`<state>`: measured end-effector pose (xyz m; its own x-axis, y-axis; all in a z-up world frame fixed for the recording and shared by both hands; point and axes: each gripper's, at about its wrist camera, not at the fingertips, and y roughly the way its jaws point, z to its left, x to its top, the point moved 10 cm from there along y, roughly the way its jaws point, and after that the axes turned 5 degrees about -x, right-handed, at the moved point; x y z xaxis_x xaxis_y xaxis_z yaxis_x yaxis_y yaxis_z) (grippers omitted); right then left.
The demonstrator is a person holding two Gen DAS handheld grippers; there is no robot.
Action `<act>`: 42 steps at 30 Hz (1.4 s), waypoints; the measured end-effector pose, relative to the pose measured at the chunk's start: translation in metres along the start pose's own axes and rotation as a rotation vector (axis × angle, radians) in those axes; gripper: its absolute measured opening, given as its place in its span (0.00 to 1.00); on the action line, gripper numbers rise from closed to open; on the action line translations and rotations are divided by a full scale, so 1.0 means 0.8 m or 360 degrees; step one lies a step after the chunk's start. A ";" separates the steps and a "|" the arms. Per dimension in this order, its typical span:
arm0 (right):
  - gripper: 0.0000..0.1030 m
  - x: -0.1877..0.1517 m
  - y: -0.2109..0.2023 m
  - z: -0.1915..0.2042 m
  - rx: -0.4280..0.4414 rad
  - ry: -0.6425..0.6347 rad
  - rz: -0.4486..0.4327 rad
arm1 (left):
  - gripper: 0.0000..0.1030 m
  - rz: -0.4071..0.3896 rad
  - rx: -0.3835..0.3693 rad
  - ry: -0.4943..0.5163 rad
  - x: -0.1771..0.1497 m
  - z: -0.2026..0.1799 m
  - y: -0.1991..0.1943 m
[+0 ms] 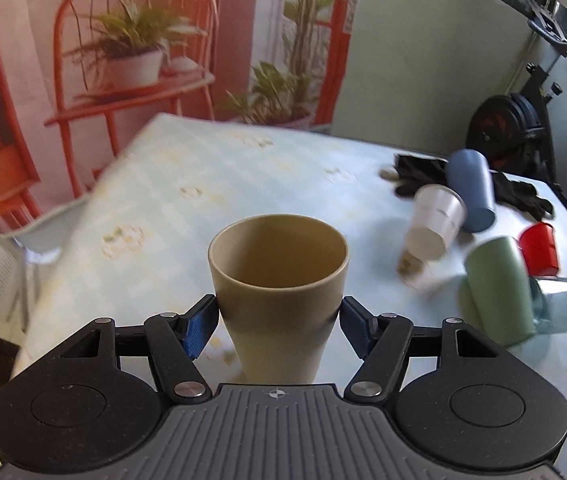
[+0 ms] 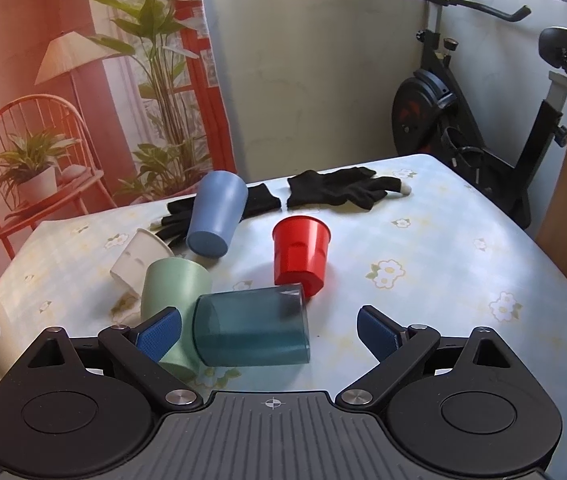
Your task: Flip cup upright
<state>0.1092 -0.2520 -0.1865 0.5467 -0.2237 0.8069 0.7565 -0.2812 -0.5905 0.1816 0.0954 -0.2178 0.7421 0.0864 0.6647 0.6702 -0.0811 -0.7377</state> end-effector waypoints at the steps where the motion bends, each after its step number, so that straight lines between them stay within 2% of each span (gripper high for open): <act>1: 0.90 0.000 0.000 0.001 0.0004 -0.0001 -0.0001 | 0.67 -0.0019 0.0025 0.0006 0.004 0.002 0.003; 5: 0.90 0.001 -0.002 0.002 0.0009 0.0004 -0.0006 | 0.67 -0.0075 0.0108 -0.0036 0.014 0.017 0.016; 8: 0.91 0.001 -0.001 0.001 0.0000 0.0004 -0.0001 | 0.67 -0.0101 0.0094 -0.0058 0.020 0.017 0.020; 16: 0.91 -0.002 0.002 -0.001 -0.0007 0.0022 0.0016 | 0.67 -0.0179 0.0054 0.0010 0.027 -0.002 0.032; 26: 0.91 0.000 0.000 -0.008 -0.0018 0.0043 0.0001 | 0.67 -0.0160 0.0065 0.0160 -0.006 -0.017 0.019; 33: 0.91 0.001 -0.005 -0.003 -0.0013 0.0027 -0.0001 | 0.68 -0.0125 0.0050 0.0145 -0.007 -0.015 0.016; 39: 0.90 0.006 -0.012 0.005 -0.0006 0.0004 -0.0011 | 0.79 -0.0097 0.0054 0.0157 -0.004 -0.014 0.012; 42: 0.91 0.010 -0.018 0.012 0.0009 -0.0019 -0.0025 | 0.80 -0.0090 0.0016 0.0113 -0.003 -0.011 0.000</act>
<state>0.1064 -0.2408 -0.1714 0.5392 -0.2079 0.8161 0.7670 -0.2789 -0.5778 0.1803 0.0861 -0.2183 0.7019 0.0200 0.7120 0.7114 -0.0680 -0.6995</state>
